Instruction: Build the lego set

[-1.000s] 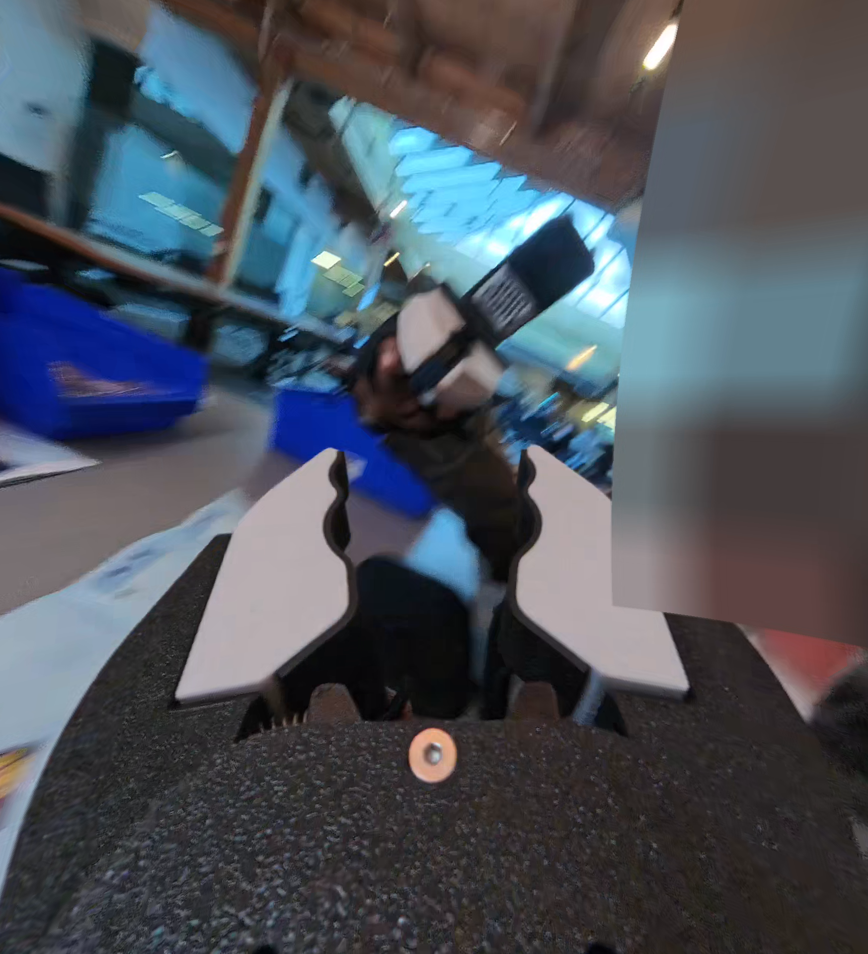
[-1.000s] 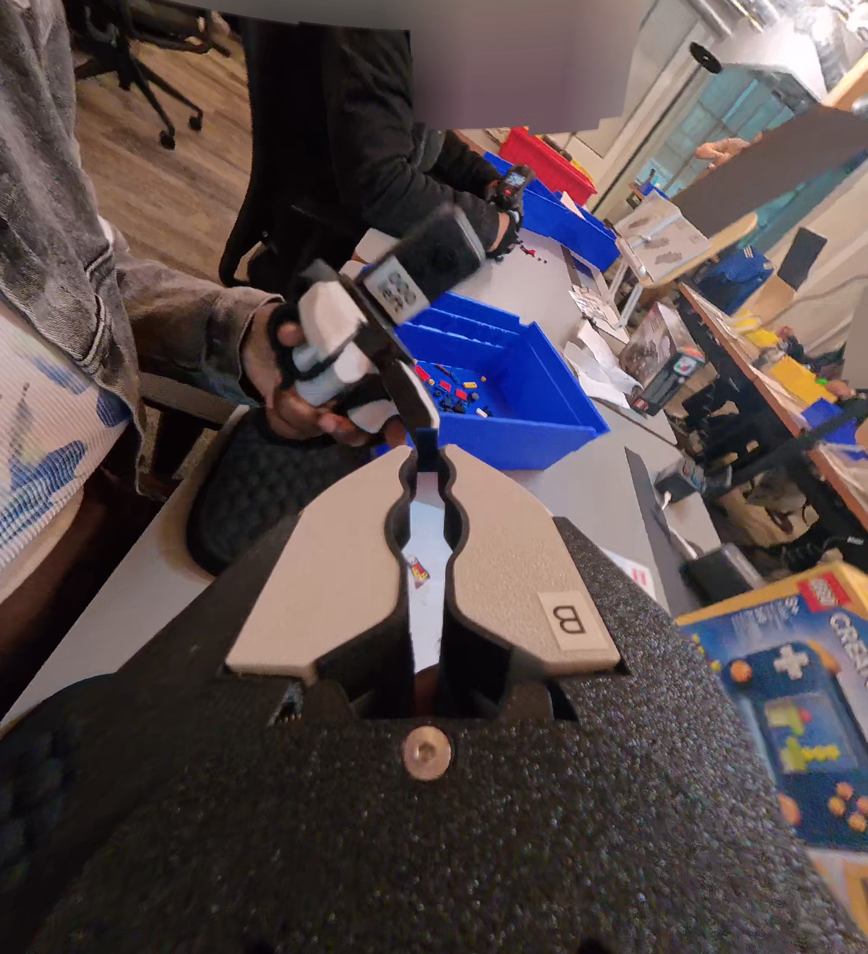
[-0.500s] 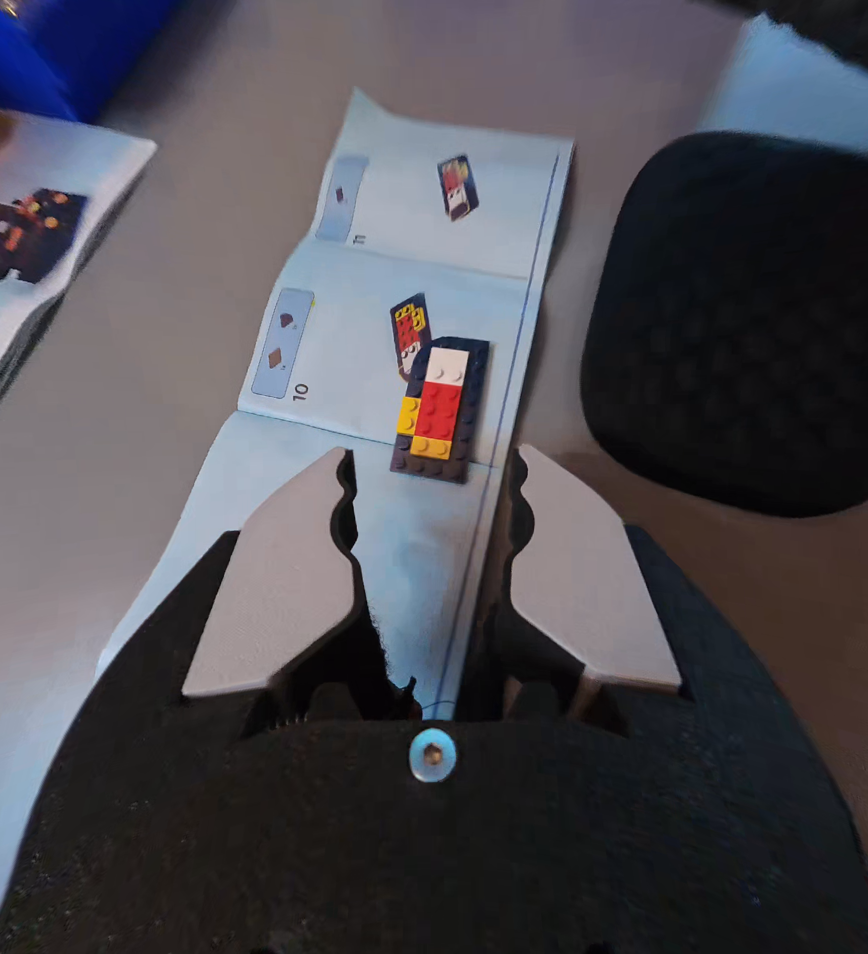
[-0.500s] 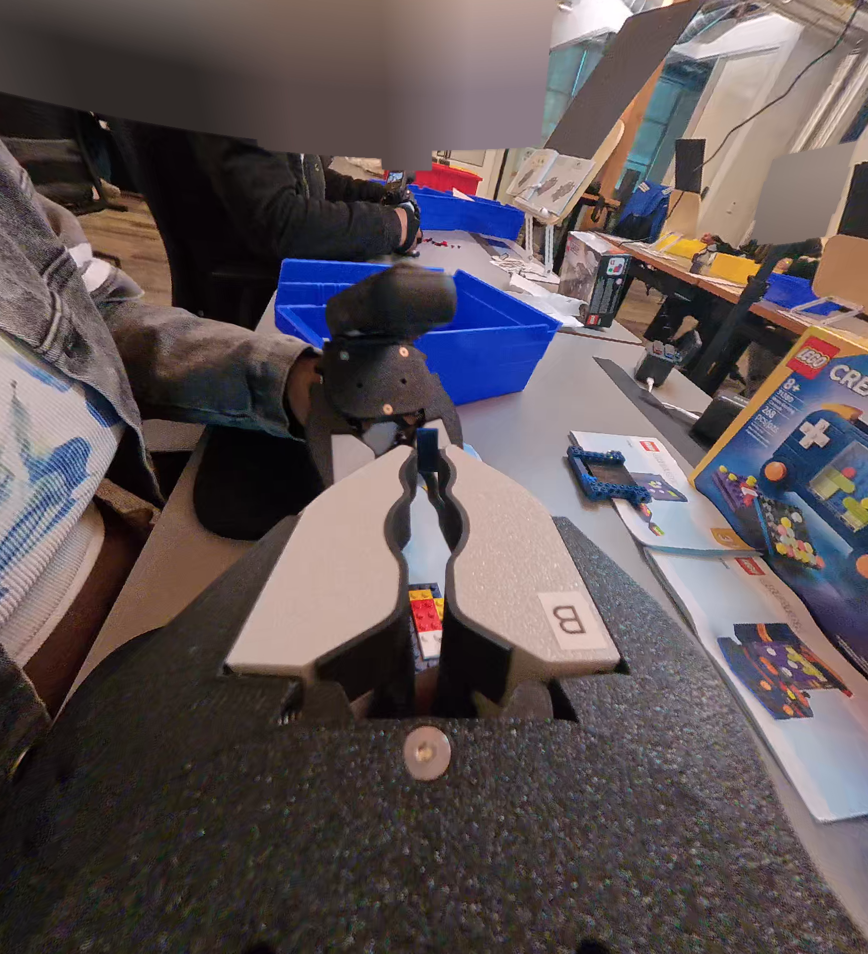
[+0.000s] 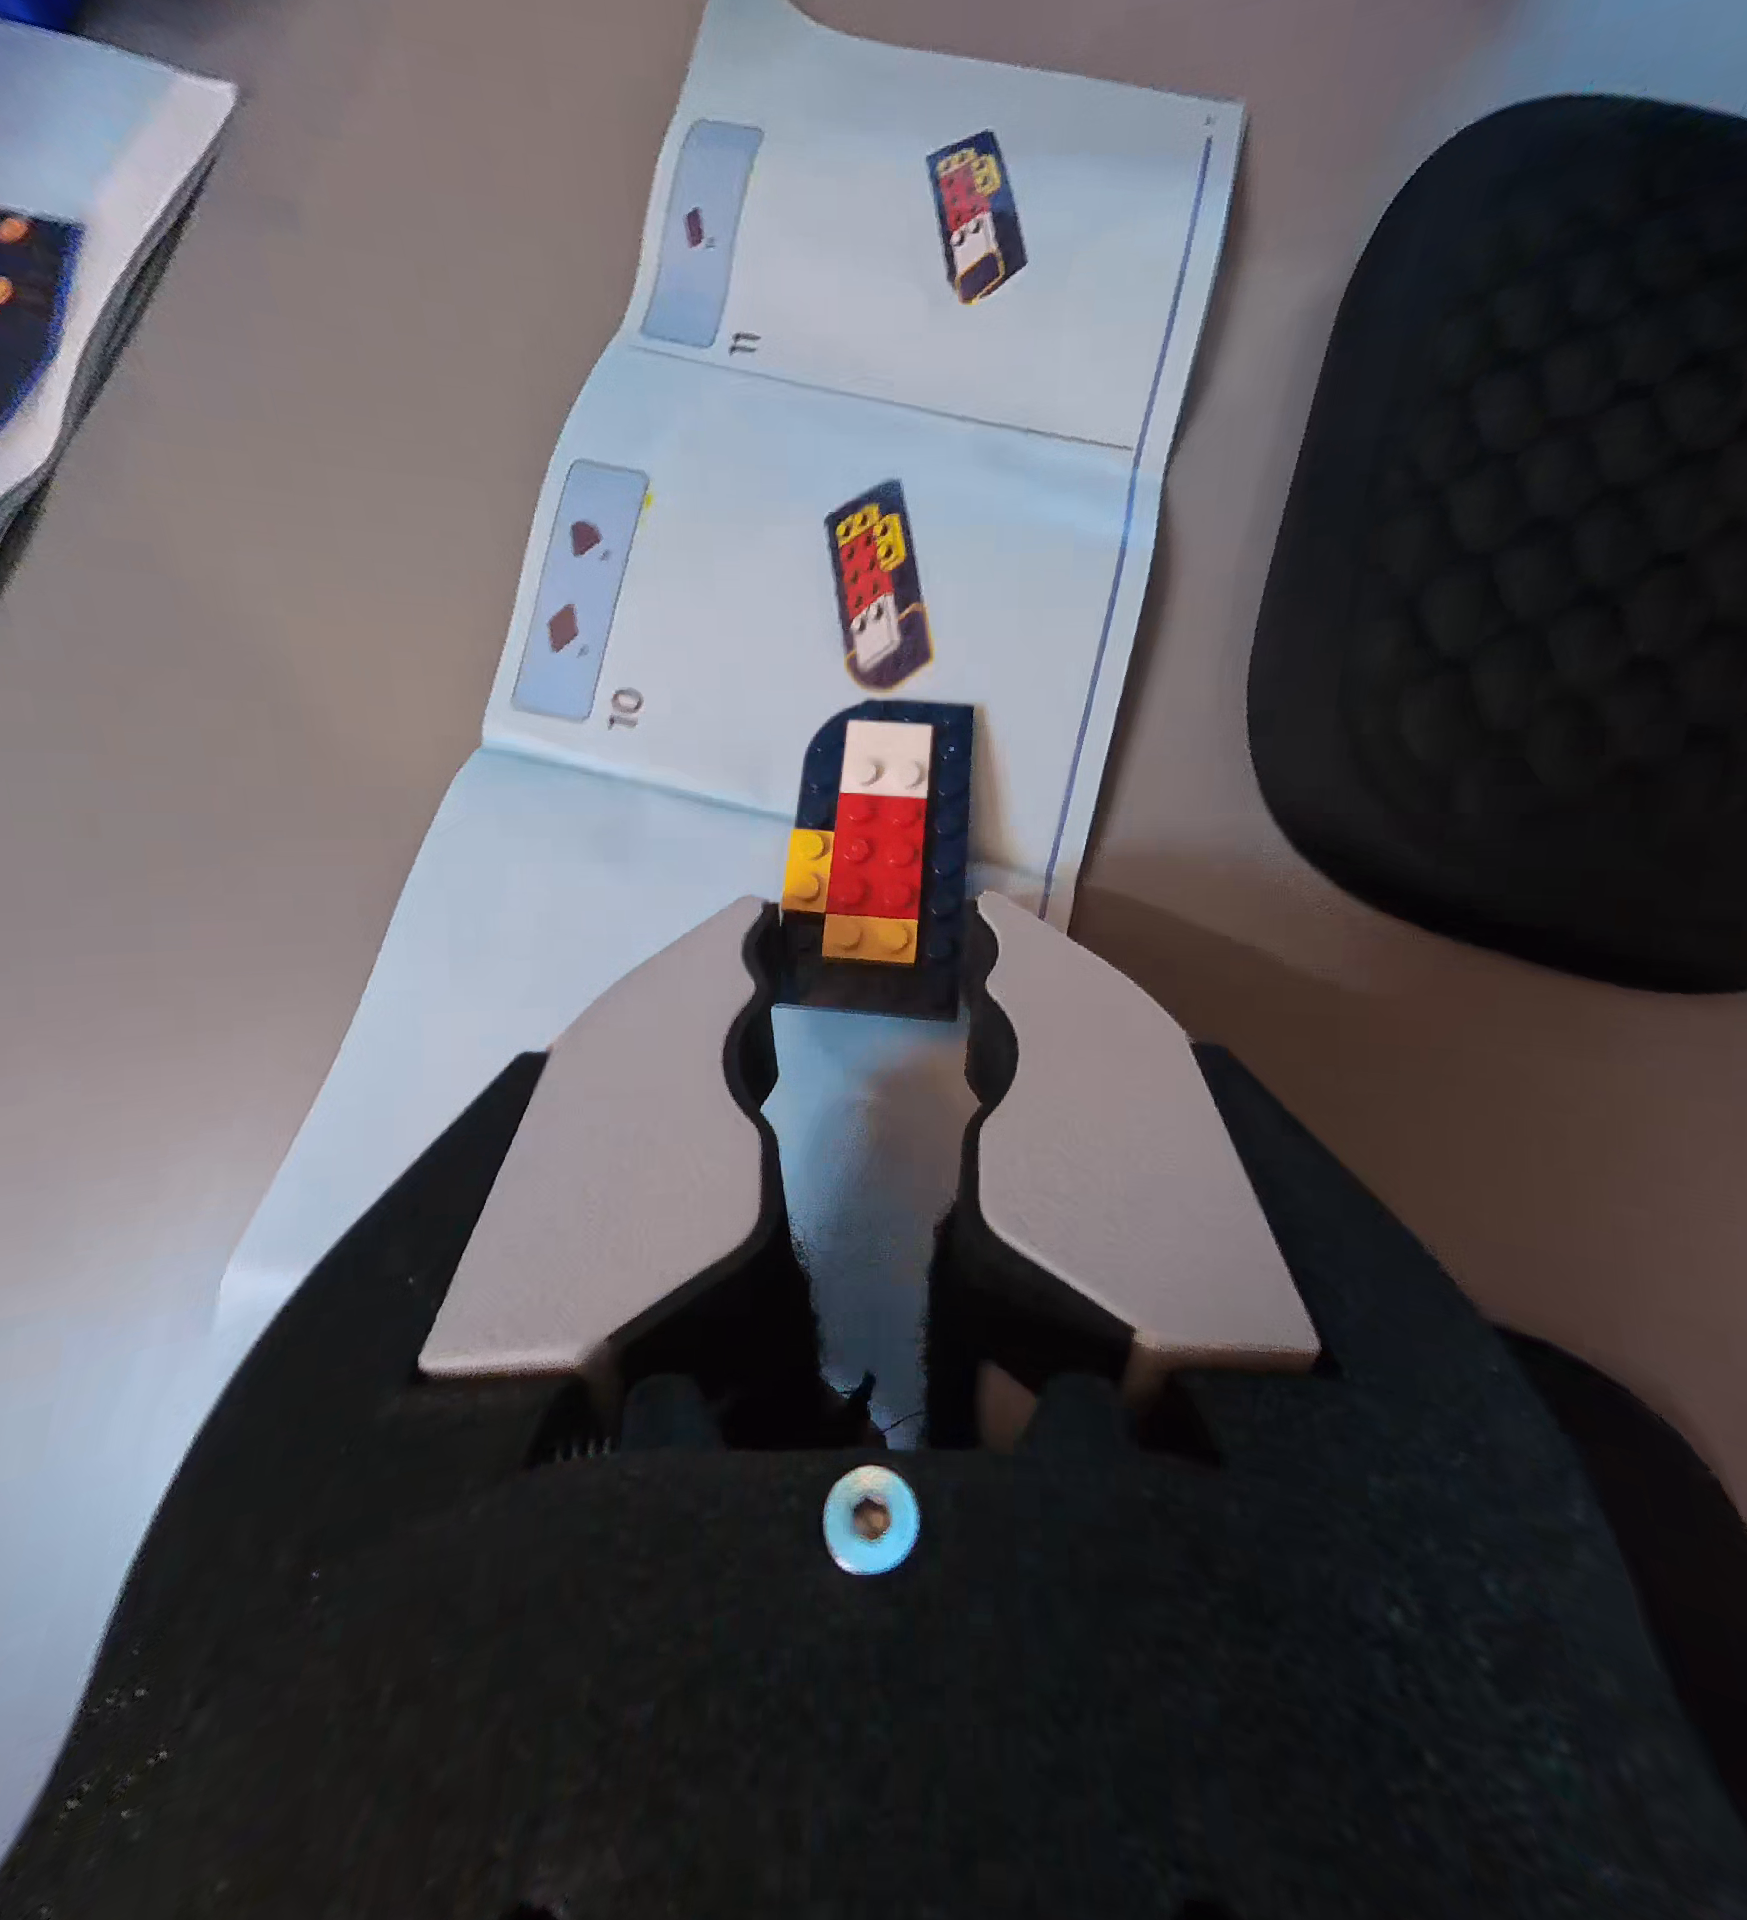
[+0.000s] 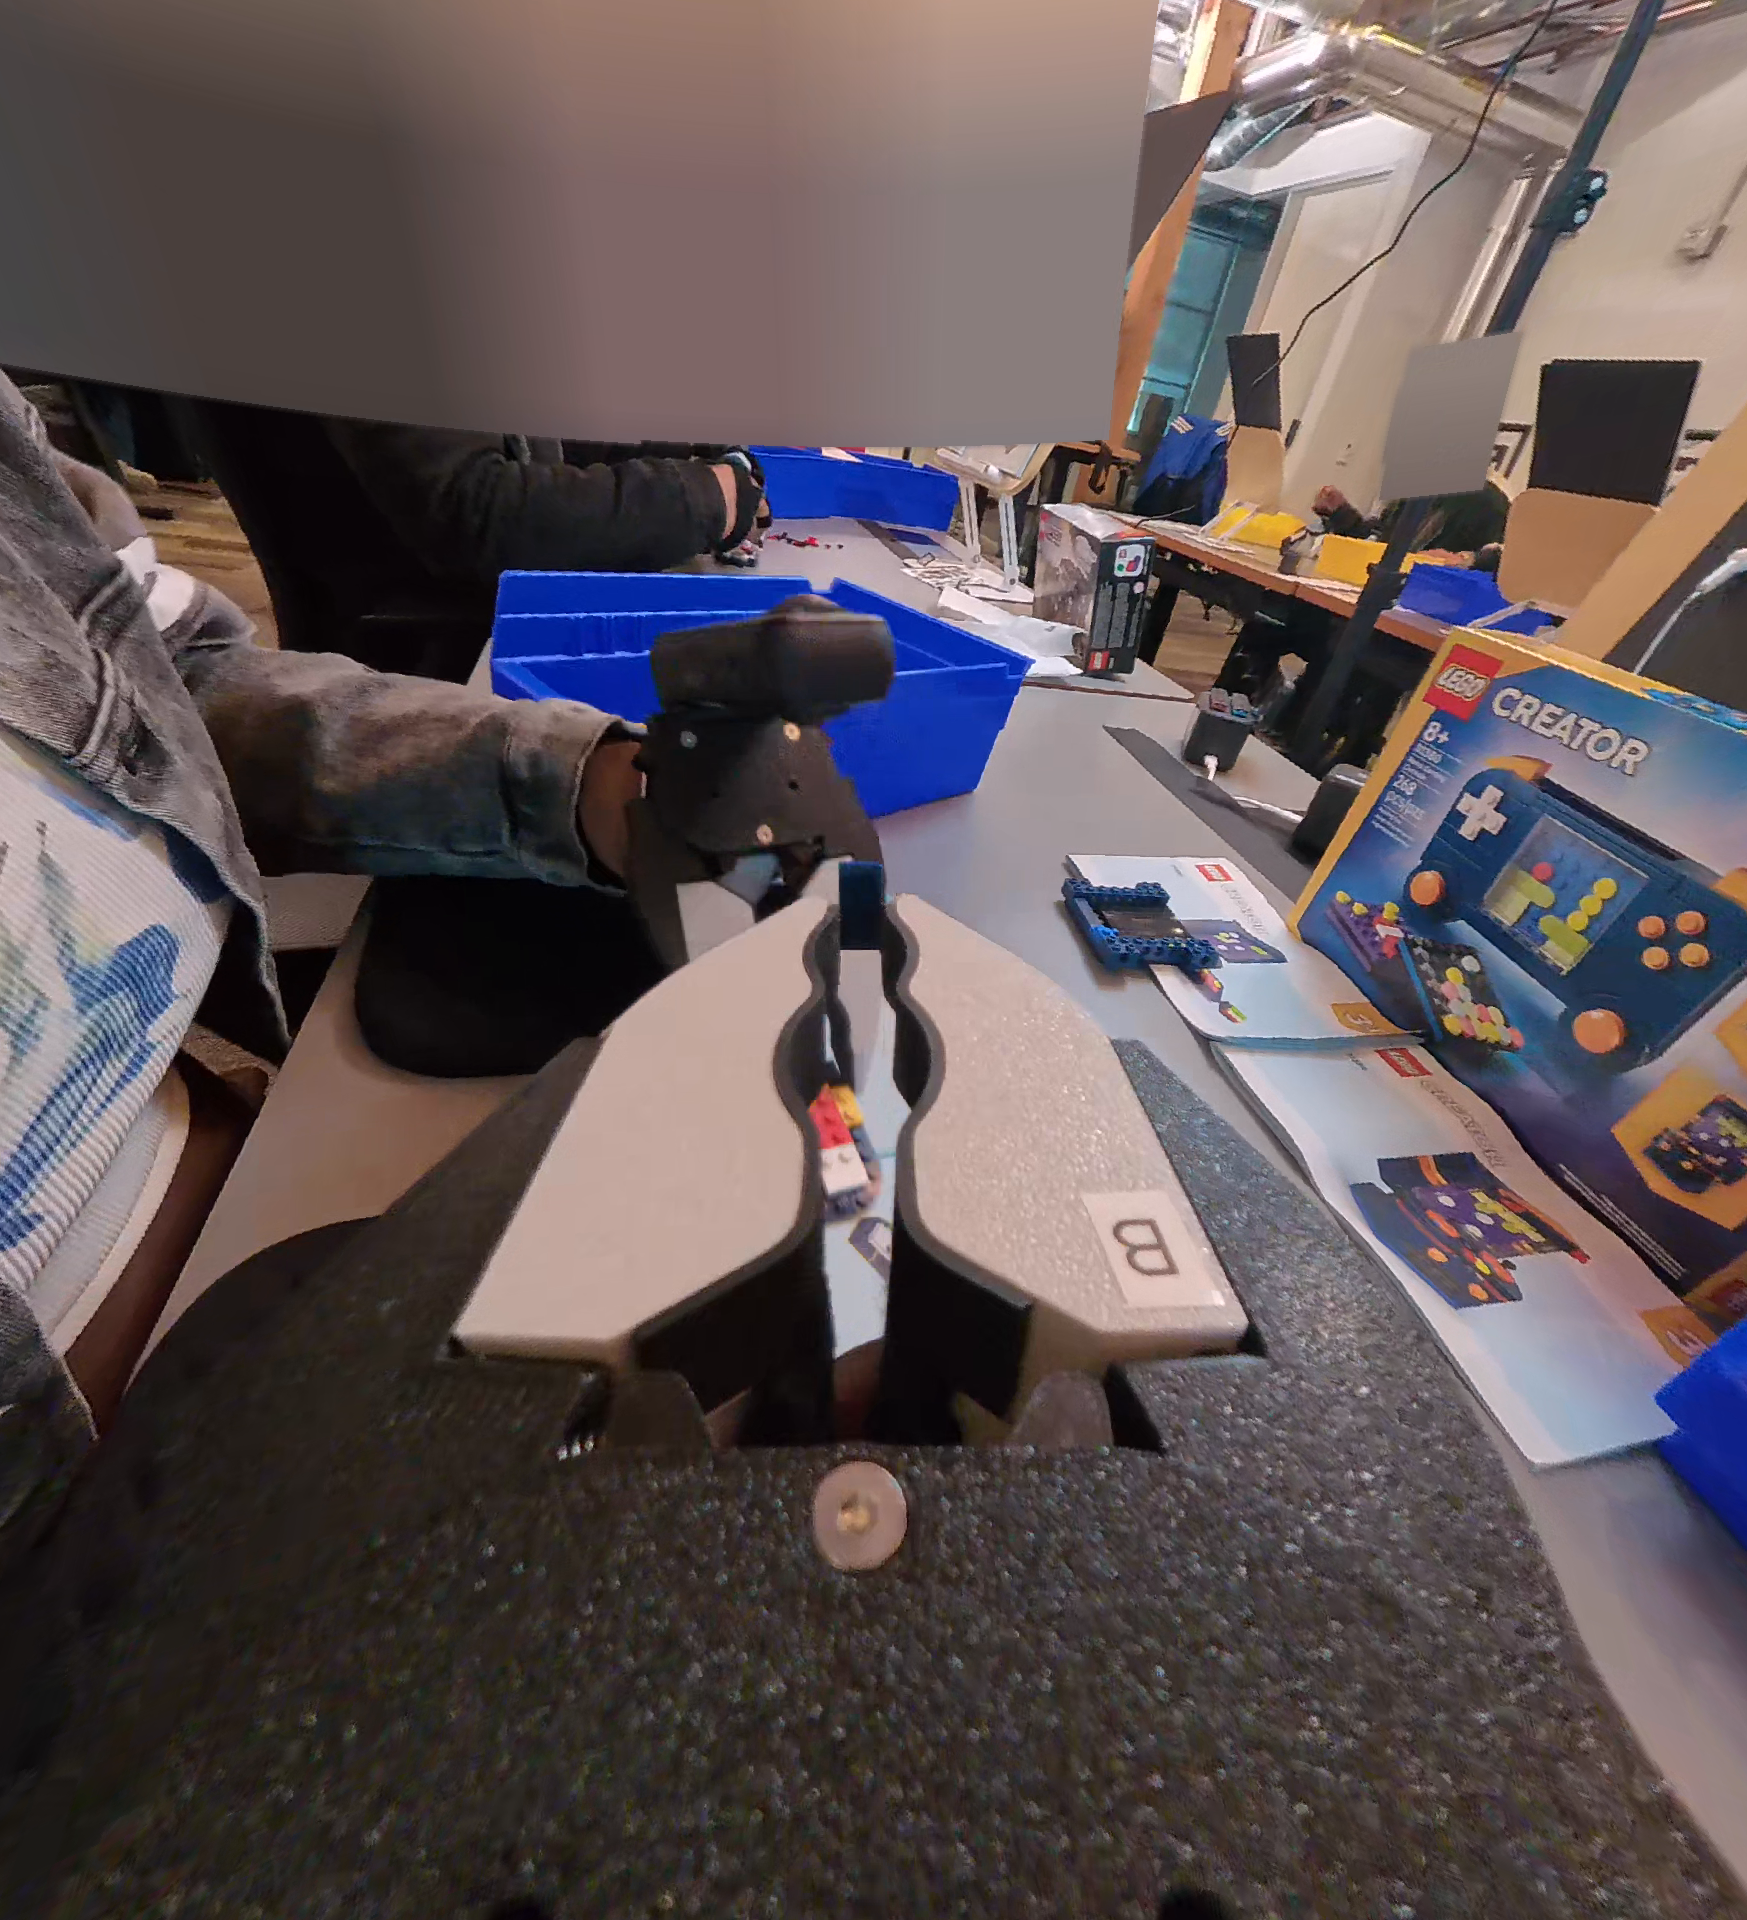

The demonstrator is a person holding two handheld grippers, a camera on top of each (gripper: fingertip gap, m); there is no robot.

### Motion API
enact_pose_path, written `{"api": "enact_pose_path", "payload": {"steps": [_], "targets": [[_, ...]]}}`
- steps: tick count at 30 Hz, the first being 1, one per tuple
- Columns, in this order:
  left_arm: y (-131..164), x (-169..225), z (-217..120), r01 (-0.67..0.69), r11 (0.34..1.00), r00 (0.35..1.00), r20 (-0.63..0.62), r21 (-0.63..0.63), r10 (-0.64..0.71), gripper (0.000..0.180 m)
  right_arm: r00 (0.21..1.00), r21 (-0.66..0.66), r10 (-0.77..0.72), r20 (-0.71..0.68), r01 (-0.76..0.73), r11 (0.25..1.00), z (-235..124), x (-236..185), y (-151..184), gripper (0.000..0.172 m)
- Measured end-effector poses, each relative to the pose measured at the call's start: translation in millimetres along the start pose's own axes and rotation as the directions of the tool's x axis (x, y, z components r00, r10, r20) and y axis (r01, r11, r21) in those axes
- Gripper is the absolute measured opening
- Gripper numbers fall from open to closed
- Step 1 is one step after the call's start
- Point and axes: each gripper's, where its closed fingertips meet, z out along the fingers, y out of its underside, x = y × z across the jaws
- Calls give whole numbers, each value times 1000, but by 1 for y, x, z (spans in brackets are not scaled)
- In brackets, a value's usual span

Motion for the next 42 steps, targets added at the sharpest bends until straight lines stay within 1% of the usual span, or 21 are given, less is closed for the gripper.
{"api": "enact_pose_path", "payload": {"steps": [3,6,9,14,25,27,28,30,32,34,37,39,42], "targets": [[10,-5,-19,55,998,998,38,14,-56,32,999,6,6,-42,-6,1000,-9,7,-1,7],[27,-10,-37,98,995,988,116,9,-99,32,995,17,13,-96,-11,1000,-21,13,-3,7],[39,-7,-40,120,993,983,145,-18,-116,33,990,19,21,-142,-18,1000,-31,17,-3,7],[37,-3,-29,109,994,986,130,-7,-108,33,978,43,42,-204,-34,998,-40,20,-6,7],[31,-8,-29,120,991,984,125,58,-127,34,963,79,126,-239,-110,991,-41,19,1,7],[29,-13,-30,131,989,978,153,75,-141,39,963,78,138,-231,-123,989,-37,19,3,7],[28,-19,-33,137,986,970,190,95,-153,42,965,76,142,-222,-129,989,-34,18,3,7],[19,-23,-42,138,977,955,240,164,-175,47,969,62,147,-198,-138,989,-26,16,4,7],[7,-16,-56,154,956,950,230,249,-213,49,978,24,140,-157,-138,990,-15,12,6,7],[5,-3,-62,168,947,954,197,273,-226,47,986,-39,123,-108,-128,991,0,9,11,7],[17,4,-59,173,960,955,200,222,-218,47,991,-143,125,-43,-130,981,25,5,22,7],[23,1,-53,154,973,958,214,173,-190,50,986,-202,168,-14,-167,965,42,1,30,7],[25,-6,-40,103,990,972,200,91,-119,58,970,-264,242,3,-233,936,63,-10,41,7]]}}
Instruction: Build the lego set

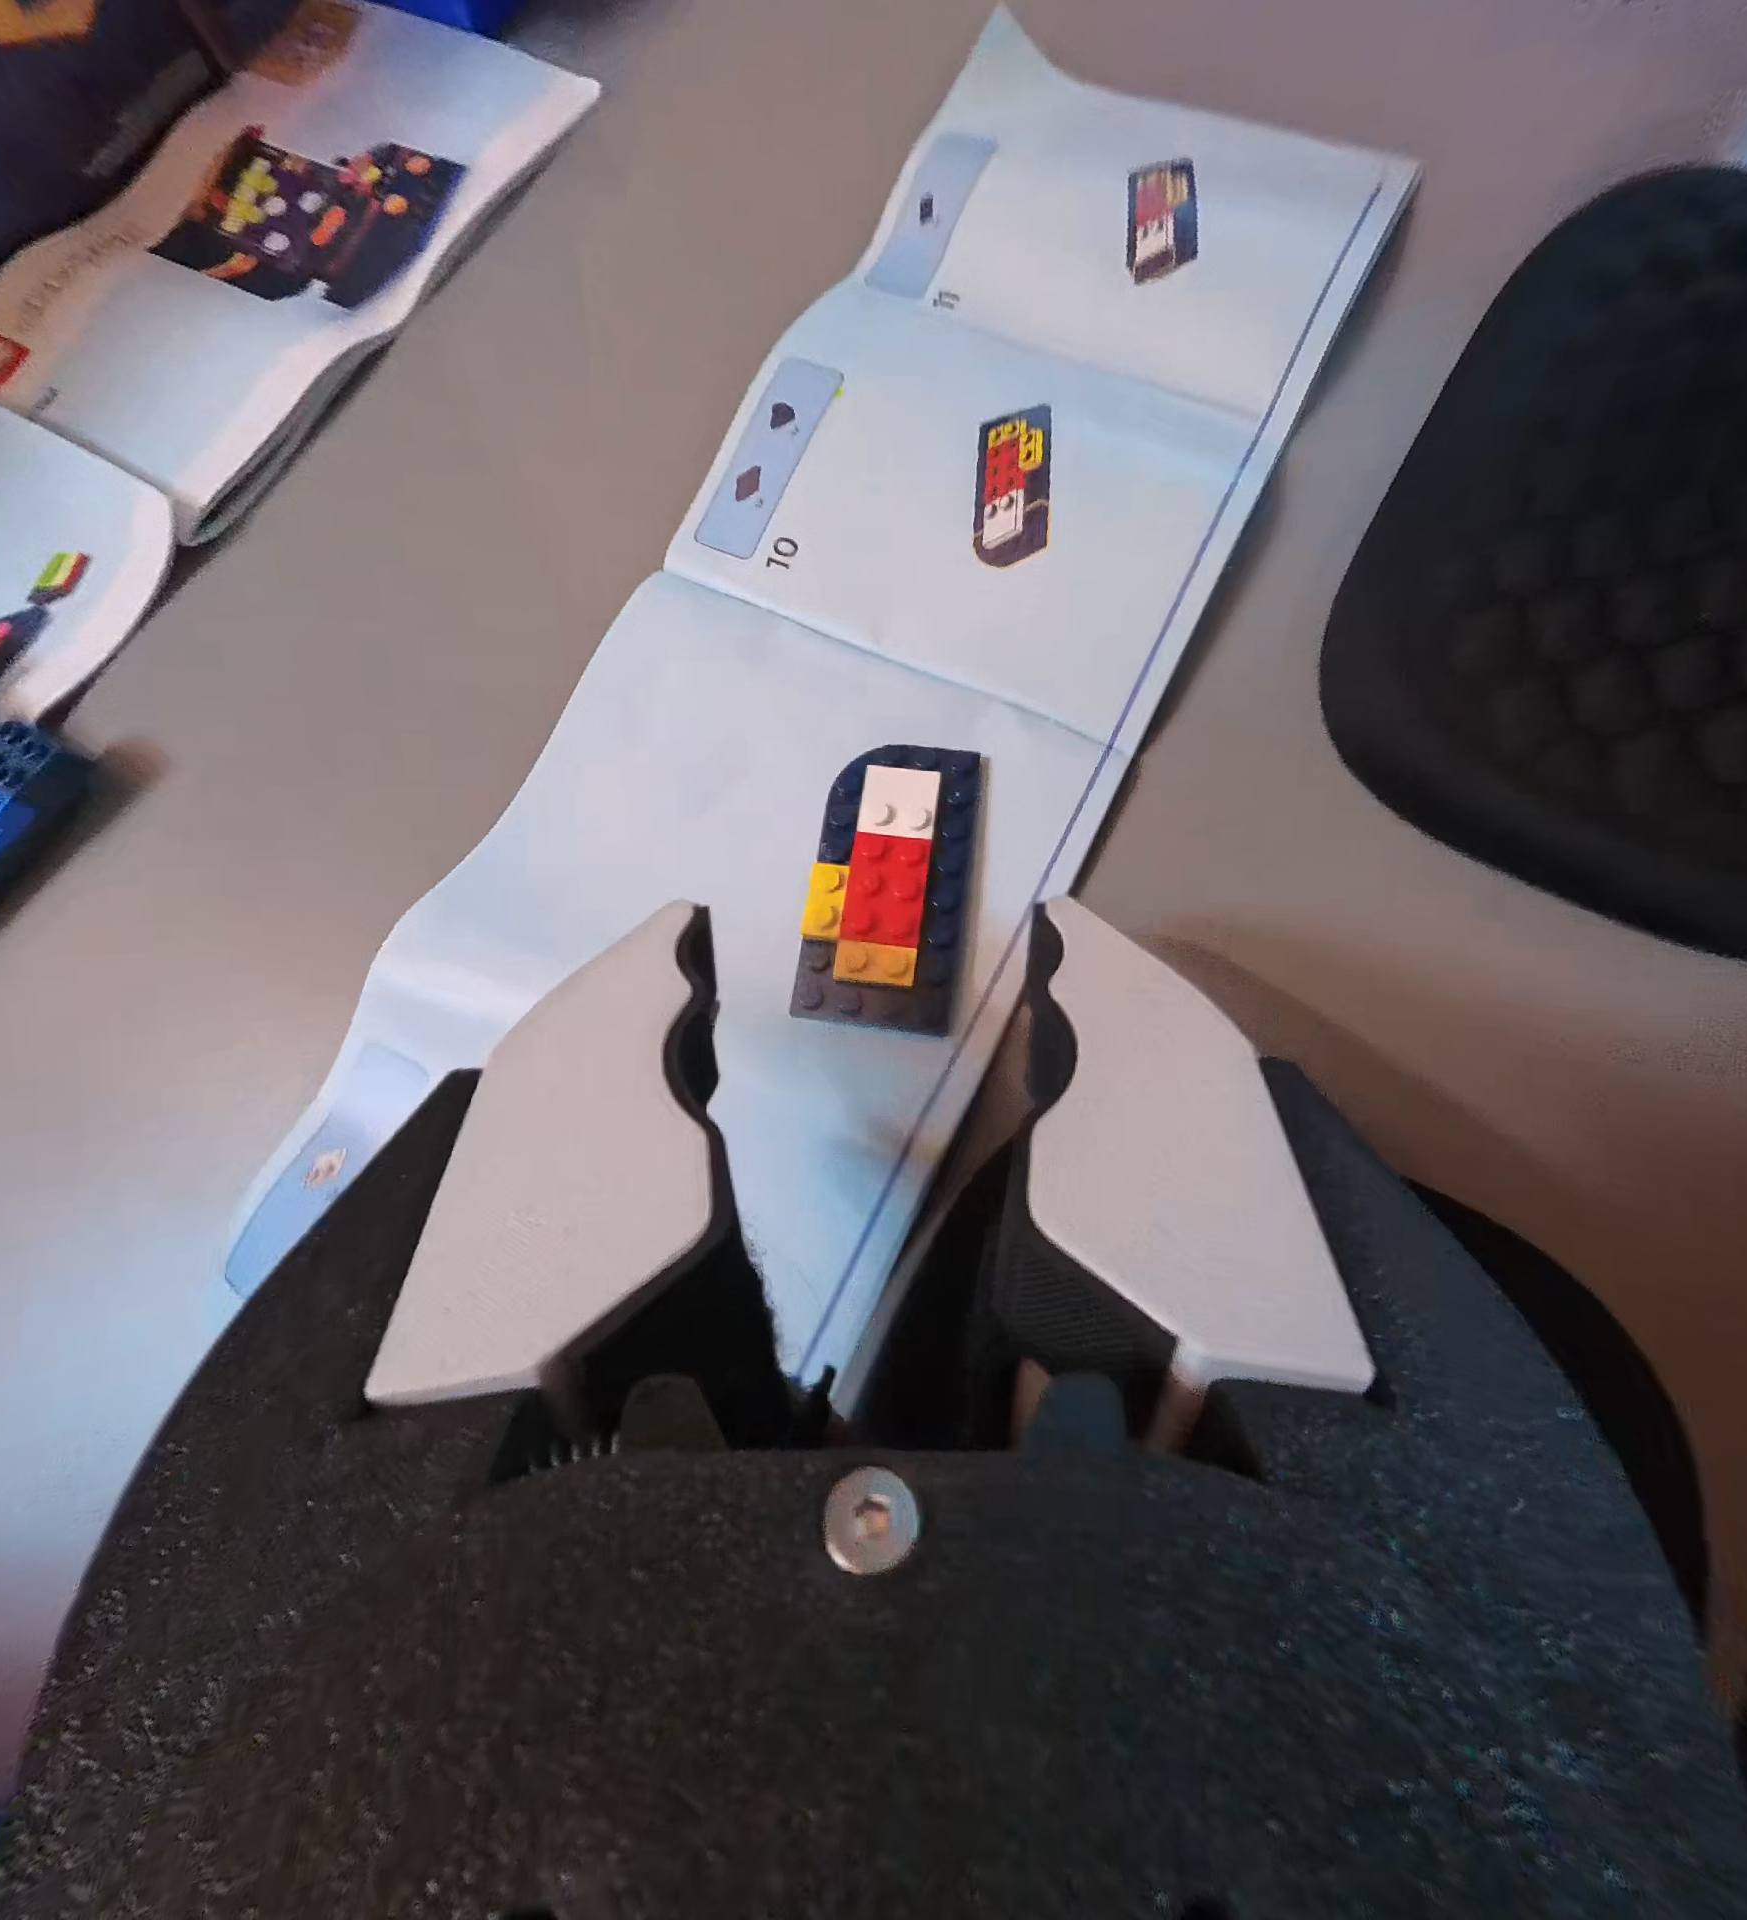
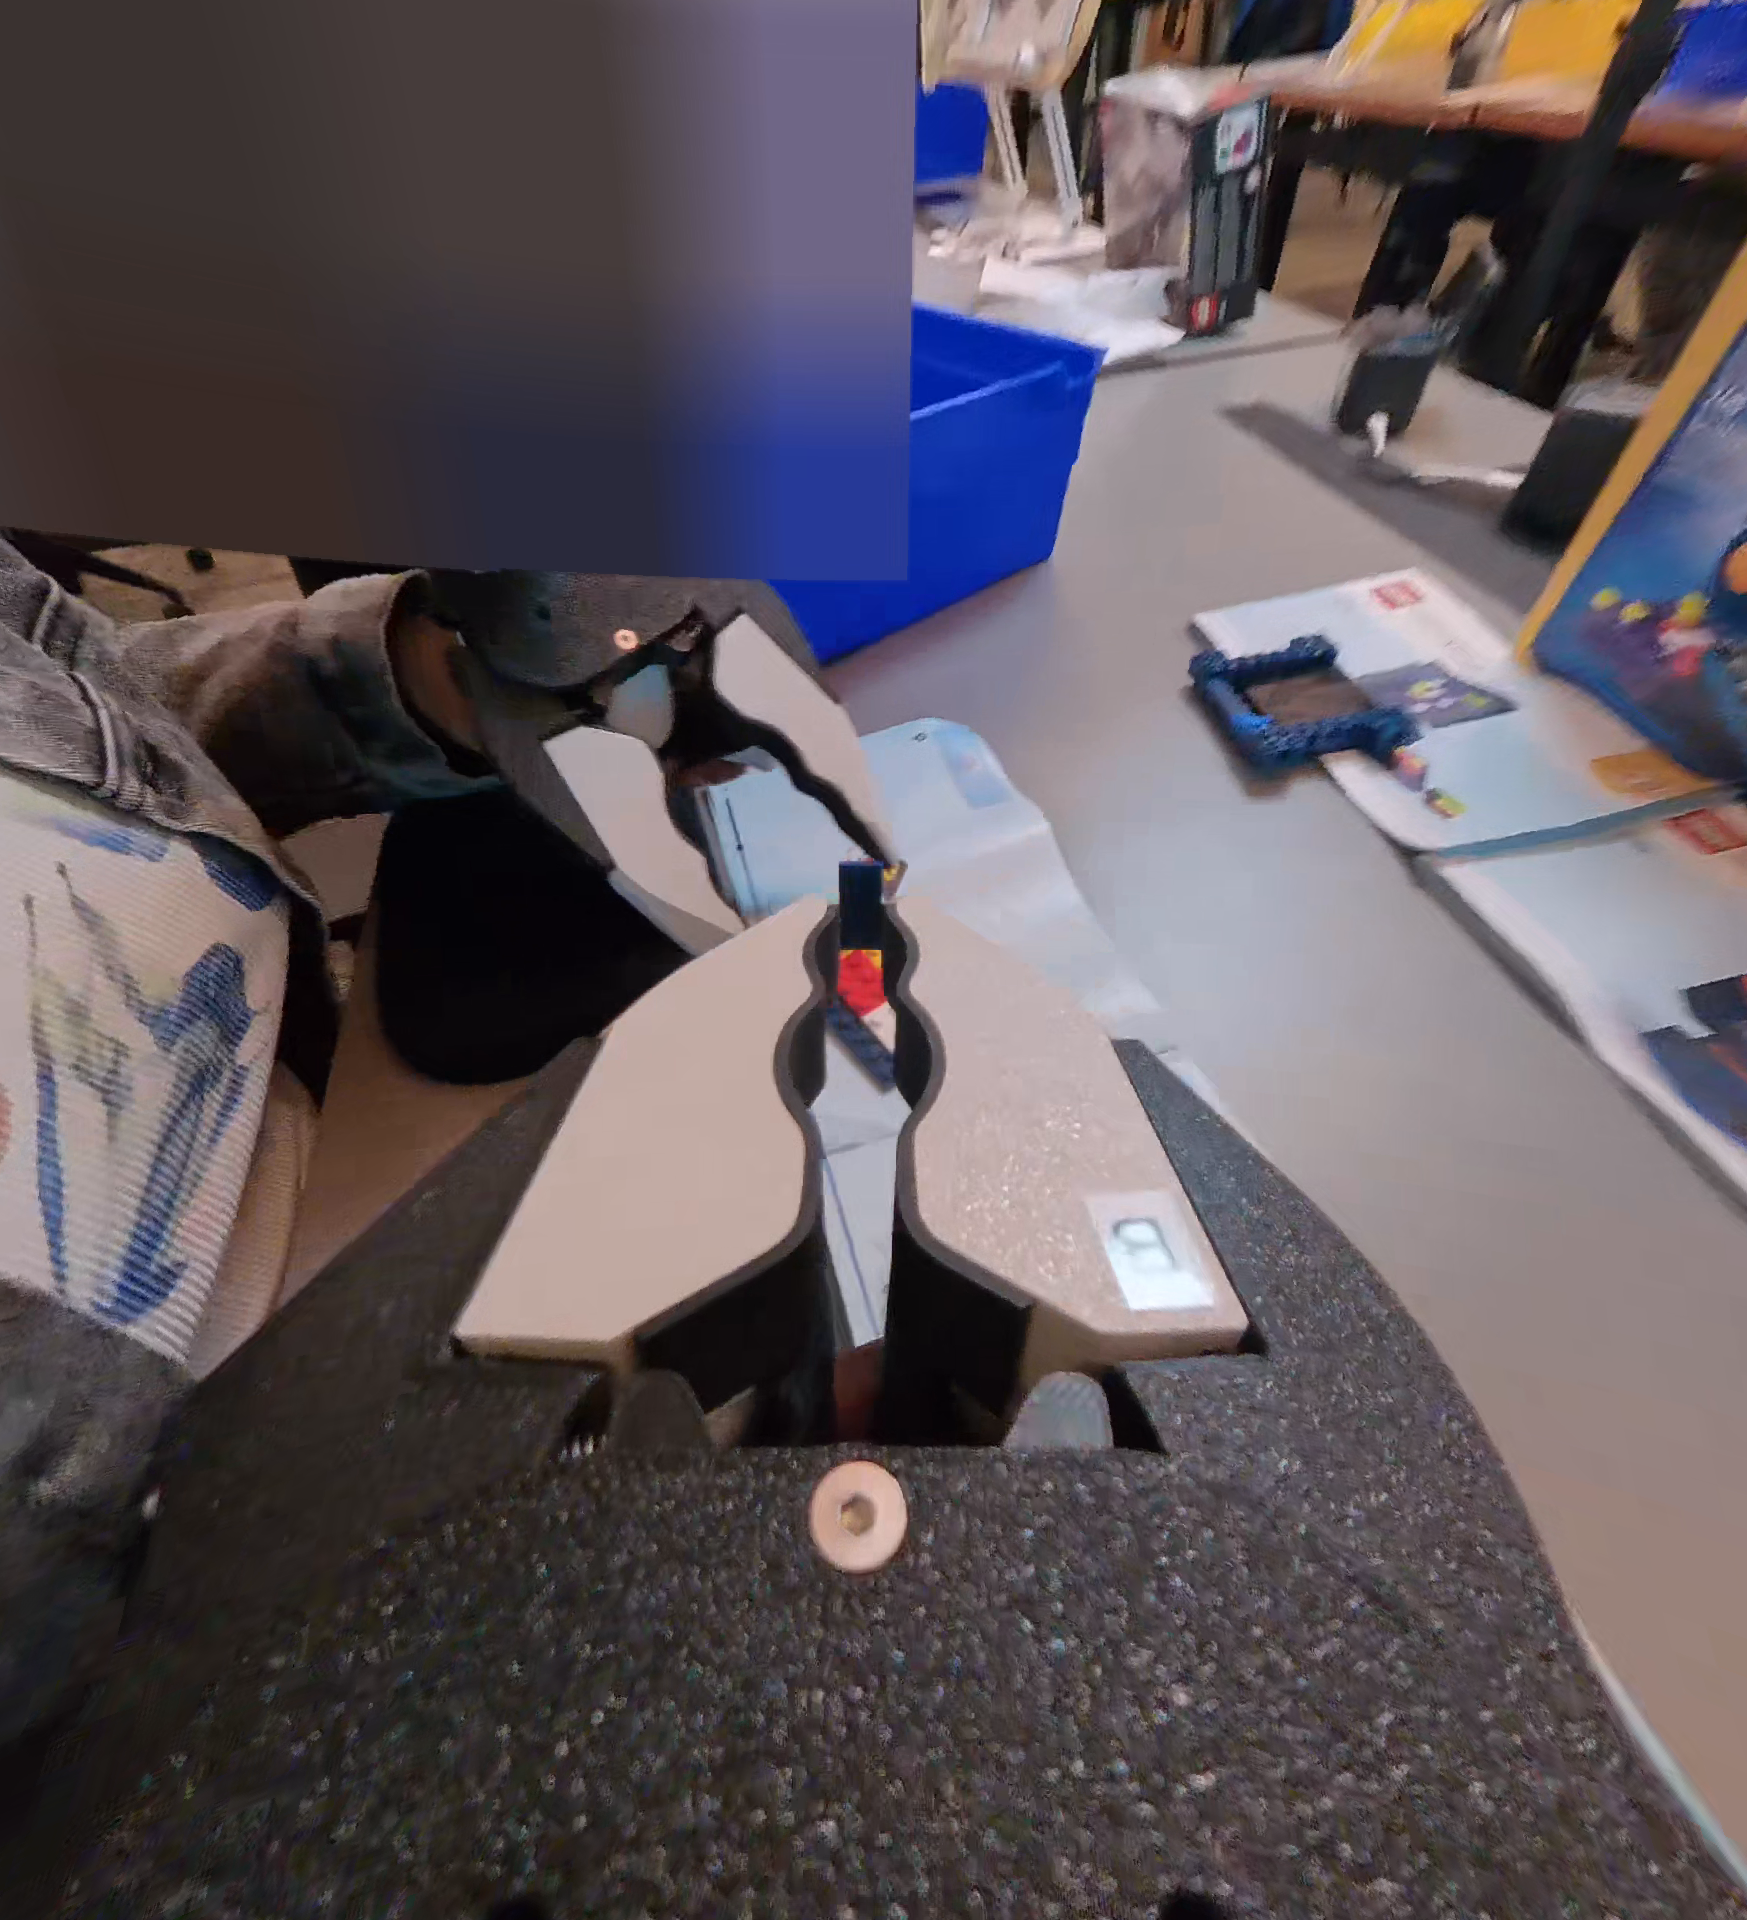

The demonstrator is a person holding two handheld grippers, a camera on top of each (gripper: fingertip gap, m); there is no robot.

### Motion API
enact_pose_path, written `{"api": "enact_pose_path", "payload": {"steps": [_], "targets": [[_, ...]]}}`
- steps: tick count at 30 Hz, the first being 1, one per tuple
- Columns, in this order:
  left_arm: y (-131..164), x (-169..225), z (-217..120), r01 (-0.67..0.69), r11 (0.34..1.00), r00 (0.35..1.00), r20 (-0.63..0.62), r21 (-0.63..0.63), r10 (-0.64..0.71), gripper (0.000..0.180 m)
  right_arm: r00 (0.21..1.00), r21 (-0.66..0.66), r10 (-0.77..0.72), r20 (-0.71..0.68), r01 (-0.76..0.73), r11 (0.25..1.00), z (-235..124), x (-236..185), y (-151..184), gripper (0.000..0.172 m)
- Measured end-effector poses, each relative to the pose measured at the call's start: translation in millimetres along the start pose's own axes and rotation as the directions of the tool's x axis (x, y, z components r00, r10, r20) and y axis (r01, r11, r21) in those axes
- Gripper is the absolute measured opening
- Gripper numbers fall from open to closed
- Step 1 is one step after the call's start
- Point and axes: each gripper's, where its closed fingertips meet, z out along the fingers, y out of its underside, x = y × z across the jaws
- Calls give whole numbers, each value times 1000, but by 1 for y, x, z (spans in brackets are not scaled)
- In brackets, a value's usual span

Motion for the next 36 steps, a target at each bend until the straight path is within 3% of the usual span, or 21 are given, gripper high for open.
{"api": "enact_pose_path", "payload": {"steps": [3,5,6,12,15,18,22,27,36], "targets": [[8,-1,16,-36,994,997,-65,-108,29,59,998,26,55,-7,-55,998,12,-3,1,7],[18,-2,23,-31,981,996,-91,-190,14,48,990,25,140,-36,-139,990,18,3,6,7],[16,2,22,6,983,992,-126,-183,-29,33,980,9,189,-59,-188,982,21,7,11,7],[18,1,21,184,964,982,5,-193,-186,33,916,-151,344,-207,-378,914,42,19,57,7],[12,4,22,282,946,959,28,-161,-281,35,907,-228,342,-247,-397,889,54,22,71,7],[7,-1,16,319,941,948,30,-111,-317,65,905,-279,329,-270,-401,873,62,26,79,7],[16,3,9,241,958,968,-27,-155,-248,54,901,-321,328,-284,-412,853,63,29,85,7],[8,27,9,303,946,924,-205,-119,-322,54,897,-373,323,-301,-422,826,65,25,91,7],[10,26,7,328,939,907,-243,-104,-344,54,906,-457,259,-333,-396,797,65,26,94,7]]}}
